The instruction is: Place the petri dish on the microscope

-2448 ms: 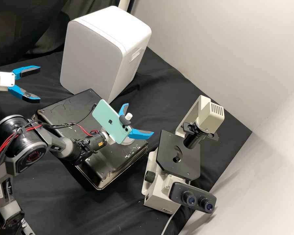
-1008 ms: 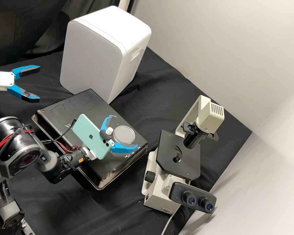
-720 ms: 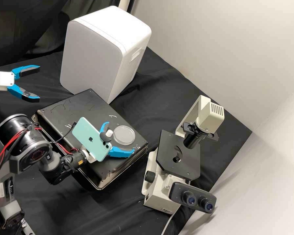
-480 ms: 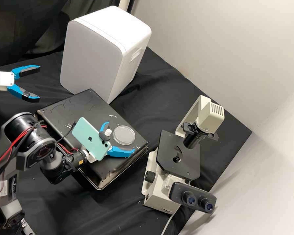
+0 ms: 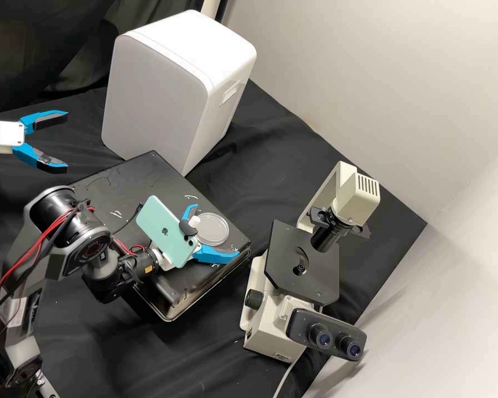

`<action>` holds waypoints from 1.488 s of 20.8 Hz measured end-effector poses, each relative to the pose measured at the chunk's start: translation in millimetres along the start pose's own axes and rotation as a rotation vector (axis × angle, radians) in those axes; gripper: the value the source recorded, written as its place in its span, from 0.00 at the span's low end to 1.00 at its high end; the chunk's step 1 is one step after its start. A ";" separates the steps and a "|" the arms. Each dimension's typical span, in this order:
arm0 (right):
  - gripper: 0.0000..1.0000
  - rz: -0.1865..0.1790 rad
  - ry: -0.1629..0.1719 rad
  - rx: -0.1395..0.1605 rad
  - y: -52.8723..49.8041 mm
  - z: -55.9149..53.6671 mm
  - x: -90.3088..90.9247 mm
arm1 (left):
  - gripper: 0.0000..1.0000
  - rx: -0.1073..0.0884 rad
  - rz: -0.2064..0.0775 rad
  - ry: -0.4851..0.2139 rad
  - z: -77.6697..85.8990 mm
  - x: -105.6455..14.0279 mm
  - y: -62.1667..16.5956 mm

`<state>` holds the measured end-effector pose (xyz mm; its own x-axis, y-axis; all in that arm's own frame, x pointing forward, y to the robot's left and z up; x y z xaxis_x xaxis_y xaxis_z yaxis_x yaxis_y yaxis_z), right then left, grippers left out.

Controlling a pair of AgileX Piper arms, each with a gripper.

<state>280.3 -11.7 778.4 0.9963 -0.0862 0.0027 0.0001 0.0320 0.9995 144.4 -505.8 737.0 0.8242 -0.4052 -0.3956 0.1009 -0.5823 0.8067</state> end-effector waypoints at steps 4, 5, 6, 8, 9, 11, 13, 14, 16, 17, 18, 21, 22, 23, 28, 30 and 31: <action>1.00 0.001 0.001 -0.001 -1.4 0.6 6.2 | 1.00 0.000 0.000 0.000 0.0 0.0 0.0; 1.00 -0.001 -0.001 -0.002 -2.2 1.3 6.7 | 1.00 0.000 0.000 0.000 0.0 0.0 0.0; 0.00 -0.001 -0.001 -0.002 -2.2 1.3 6.7 | 1.00 0.000 0.000 0.000 0.0 0.0 0.0; 0.00 -0.001 -0.001 -0.002 -2.2 1.3 6.7 | 1.00 0.000 0.000 0.000 0.0 0.0 0.0; 0.00 -0.001 -0.001 -0.002 -2.2 1.3 6.7 | 1.00 0.000 0.000 0.000 0.0 0.0 0.0; 0.00 -0.001 -0.001 -0.002 -2.2 1.3 6.7 | 1.00 0.000 0.000 0.000 0.0 0.0 0.0; 0.00 -0.001 -0.001 -0.002 -2.2 1.3 6.7 | 1.00 0.000 0.000 0.000 0.0 0.0 0.0; 0.00 -0.001 -0.001 -0.002 -2.2 1.3 6.7 | 1.00 0.000 0.000 0.000 0.0 0.0 0.0; 0.00 -0.002 0.000 -0.002 -2.3 1.2 6.7 | 1.00 0.000 0.000 0.000 0.0 0.0 0.0; 0.00 -0.002 0.000 -0.002 -2.3 1.2 6.7 | 1.00 0.000 0.000 0.001 -0.1 0.0 0.0; 0.00 -0.002 0.000 -0.002 -2.3 1.2 6.7 | 1.00 0.000 0.000 0.001 -0.1 0.0 0.0; 0.00 0.003 -0.006 -0.003 -0.4 3.2 6.8 | 1.00 -0.004 0.000 0.000 0.5 0.0 -0.1; 0.00 0.005 -0.006 0.002 0.6 3.8 7.3 | 1.00 -0.004 0.000 0.001 0.5 0.0 -0.1; 0.00 0.007 -0.004 0.007 2.1 4.7 8.0 | 1.00 -0.006 0.001 0.005 0.1 0.0 0.0; 0.00 0.030 -0.022 0.044 10.9 13.8 10.1 | 1.00 -0.007 0.001 0.007 -0.1 0.0 0.0; 0.00 0.033 -0.026 0.061 12.9 16.5 10.1 | 1.00 -0.007 0.001 0.007 -0.1 0.0 0.0; 0.00 0.030 -0.022 0.067 13.1 16.3 10.5 | 1.00 -0.007 0.001 0.007 -0.1 0.0 0.0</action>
<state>289.3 -28.5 792.1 0.9937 -0.1076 0.0330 -0.0366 -0.0321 0.9988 144.5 -505.7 737.0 0.8283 -0.4009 -0.3915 0.1039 -0.5768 0.8103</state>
